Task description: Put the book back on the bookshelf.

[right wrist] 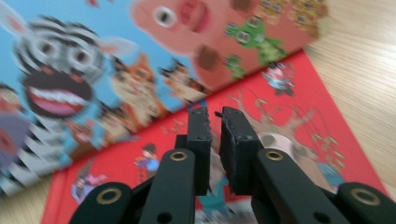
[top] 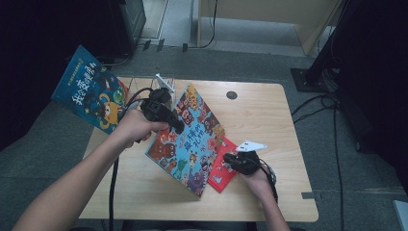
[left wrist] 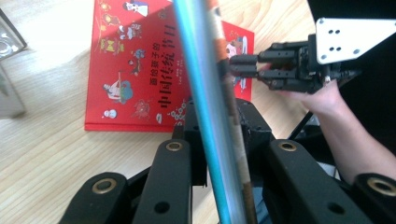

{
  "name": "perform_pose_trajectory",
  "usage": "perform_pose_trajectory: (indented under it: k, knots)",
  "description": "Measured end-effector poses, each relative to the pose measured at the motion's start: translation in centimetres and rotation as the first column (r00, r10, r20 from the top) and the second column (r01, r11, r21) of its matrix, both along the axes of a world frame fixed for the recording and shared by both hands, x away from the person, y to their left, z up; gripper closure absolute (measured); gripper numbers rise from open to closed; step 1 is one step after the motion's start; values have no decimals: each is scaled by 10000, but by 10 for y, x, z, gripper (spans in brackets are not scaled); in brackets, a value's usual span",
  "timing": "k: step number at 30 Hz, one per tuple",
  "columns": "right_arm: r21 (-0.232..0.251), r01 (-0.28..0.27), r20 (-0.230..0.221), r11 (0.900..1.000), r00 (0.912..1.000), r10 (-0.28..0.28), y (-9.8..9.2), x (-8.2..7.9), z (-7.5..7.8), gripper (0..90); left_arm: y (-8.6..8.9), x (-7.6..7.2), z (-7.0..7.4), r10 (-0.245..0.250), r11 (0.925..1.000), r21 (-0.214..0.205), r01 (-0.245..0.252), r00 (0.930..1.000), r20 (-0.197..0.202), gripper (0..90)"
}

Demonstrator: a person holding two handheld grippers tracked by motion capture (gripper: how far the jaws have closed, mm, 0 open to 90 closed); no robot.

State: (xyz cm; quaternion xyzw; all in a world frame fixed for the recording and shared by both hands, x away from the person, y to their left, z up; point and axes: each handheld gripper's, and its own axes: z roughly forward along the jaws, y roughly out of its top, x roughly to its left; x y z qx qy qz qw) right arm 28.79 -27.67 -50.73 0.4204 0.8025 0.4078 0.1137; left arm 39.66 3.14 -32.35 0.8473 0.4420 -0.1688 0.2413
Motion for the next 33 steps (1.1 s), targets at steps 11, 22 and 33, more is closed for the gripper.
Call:
perform_pose_trajectory:
  k: [11,22,33]
  knots:
    - [-221,58,559,9997,9984,-46,-2,-1,1,621,18,-12,19,-197,9989,431,177,9988,453,816]
    - [-313,49,650,9995,9979,-29,3,6,4,612,71,-35,35,638,9980,-5,-639,9951,752,815]
    - [-272,-159,1015,9995,9947,186,7,10,1,592,128,-59,34,1755,9844,-40,-1758,9809,833,815]
